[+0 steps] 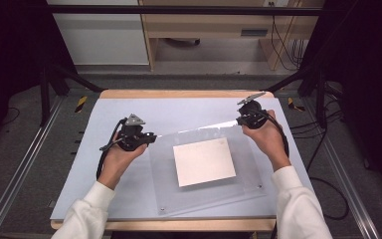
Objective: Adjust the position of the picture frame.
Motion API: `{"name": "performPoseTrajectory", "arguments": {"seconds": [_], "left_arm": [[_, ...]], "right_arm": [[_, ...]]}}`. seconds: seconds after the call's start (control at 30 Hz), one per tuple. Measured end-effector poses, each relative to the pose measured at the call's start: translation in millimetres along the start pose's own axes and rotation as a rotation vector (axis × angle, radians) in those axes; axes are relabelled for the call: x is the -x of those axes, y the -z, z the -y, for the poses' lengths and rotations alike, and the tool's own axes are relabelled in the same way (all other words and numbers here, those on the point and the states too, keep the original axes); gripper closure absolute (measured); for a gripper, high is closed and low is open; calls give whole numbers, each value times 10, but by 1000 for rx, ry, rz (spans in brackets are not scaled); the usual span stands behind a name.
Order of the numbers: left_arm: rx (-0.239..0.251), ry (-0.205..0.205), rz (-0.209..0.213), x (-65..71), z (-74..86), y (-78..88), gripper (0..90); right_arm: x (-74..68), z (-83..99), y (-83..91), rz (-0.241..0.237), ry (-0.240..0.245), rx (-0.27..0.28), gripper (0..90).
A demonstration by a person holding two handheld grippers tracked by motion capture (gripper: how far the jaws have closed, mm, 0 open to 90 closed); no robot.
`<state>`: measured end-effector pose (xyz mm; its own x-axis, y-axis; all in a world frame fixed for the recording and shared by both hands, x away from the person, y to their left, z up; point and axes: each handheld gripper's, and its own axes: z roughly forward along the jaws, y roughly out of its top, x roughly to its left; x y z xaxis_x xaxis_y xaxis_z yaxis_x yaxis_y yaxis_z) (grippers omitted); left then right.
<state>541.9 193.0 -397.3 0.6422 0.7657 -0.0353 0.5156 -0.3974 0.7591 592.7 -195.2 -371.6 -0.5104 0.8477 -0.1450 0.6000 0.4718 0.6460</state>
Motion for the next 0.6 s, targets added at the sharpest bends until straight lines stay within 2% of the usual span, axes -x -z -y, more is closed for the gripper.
{"name": "performPoseTrajectory", "arguments": {"seconds": [0.4, 0.6], "left_arm": [[-10, -4, -3, -116, 19, 54, 793], [-22, -16, 13, -171, 8, 83, 793]], "right_arm": [[-116, -24, -5, -8, 14, -4, 858], [-160, -46, 21, -7, 17, -11, 858]]}}
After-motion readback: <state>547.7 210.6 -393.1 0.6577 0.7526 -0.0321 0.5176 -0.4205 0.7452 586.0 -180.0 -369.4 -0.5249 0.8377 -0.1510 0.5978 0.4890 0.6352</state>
